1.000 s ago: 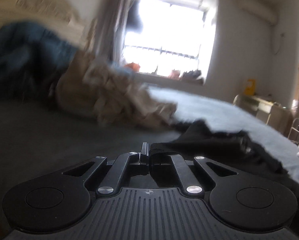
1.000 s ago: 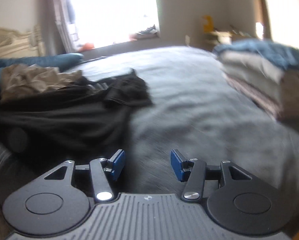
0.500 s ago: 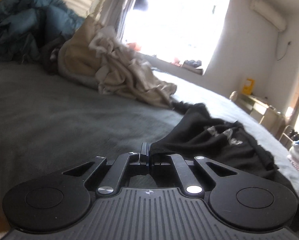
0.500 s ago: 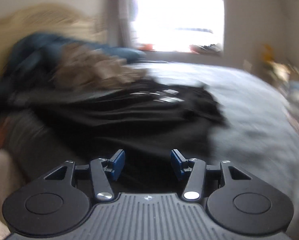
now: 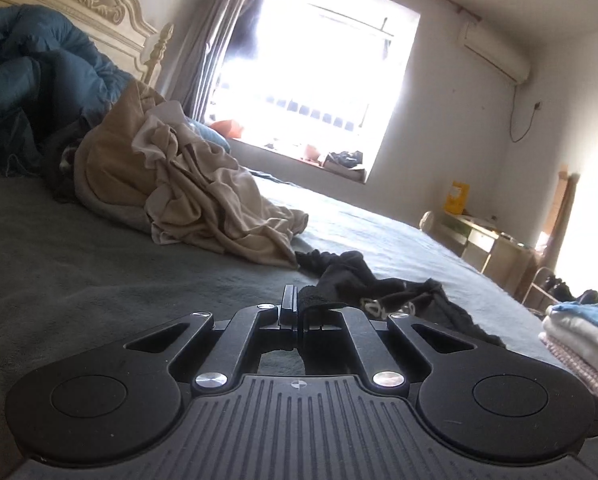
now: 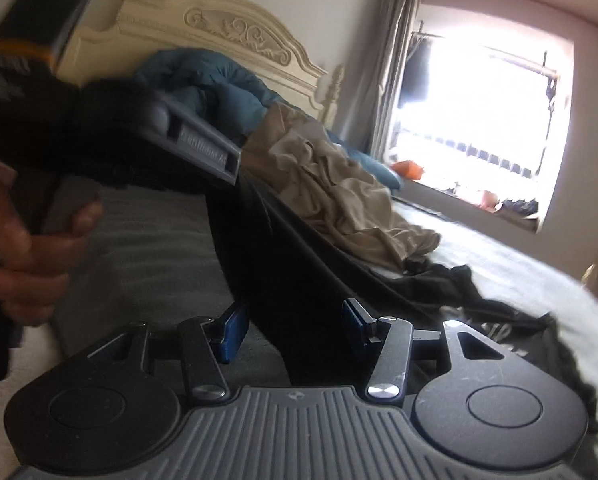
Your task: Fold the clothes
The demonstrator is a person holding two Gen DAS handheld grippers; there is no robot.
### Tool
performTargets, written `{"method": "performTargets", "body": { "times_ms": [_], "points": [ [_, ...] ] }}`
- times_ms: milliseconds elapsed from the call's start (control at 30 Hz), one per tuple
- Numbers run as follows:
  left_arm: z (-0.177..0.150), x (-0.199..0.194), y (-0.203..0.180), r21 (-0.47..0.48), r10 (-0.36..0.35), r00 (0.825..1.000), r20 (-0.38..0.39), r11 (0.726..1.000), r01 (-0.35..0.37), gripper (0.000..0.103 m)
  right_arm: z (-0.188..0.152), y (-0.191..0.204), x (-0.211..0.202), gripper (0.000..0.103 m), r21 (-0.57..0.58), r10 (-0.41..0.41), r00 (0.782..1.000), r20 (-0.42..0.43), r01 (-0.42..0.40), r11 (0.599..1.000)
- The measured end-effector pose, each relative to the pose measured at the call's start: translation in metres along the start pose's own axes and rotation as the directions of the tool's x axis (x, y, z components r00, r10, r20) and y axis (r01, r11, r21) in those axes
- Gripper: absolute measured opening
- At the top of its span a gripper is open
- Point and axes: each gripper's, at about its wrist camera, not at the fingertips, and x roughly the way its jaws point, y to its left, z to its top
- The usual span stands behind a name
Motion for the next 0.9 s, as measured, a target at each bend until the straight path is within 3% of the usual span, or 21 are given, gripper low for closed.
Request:
{"method": "performTargets", "body": {
  "times_ms": [233, 400, 500, 600, 667, 900],
  "points": [
    [-0.001, -0.001, 0.001, 0.008, -0.014, 1.0, 0.018, 1.0, 0.014, 0.001, 0.001, -0.008, 0.001, 0.045, 0.024, -0.185, 0.983, -0.016, 0.185, 0.982],
    [0.001, -0.002, 0.003, -0.017, -0.019, 0.999, 0.031, 1.0, 0.02, 0.001, 0.002, -0.011, 0.001, 0.045, -0.004, -0.235, 0.972, -0.002, 0.235, 0.972],
    [0.005, -0.005, 0.005, -0.032, -0.009, 0.999, 0.051, 0.999, 0.011, 0.001, -0.006, -0.014, 0.011, 0.045, -0.047, -0.289, 0.957, -0.04, 0.287, 0.957],
    [0.008, -0.007, 0.012, -0.051, 0.015, 0.998, 0.061, 0.999, -0.012, 0.0, -0.029, -0.029, 0.017, 0.045, -0.085, -0.392, 0.913, -0.11, 0.385, 0.919],
    [0.008, -0.007, 0.018, -0.059, 0.028, 0.998, 0.055, 0.998, -0.025, 0.0, -0.048, -0.051, 0.009, 0.044, -0.078, -0.465, 0.871, -0.161, 0.458, 0.885],
    [-0.003, 0.0, 0.027, -0.049, 0.058, 0.998, 0.004, 0.997, -0.058, 0.0, -0.102, -0.13, -0.045, 0.042, -0.076, -0.701, 0.66, -0.27, 0.712, 0.698]
  ]
}}
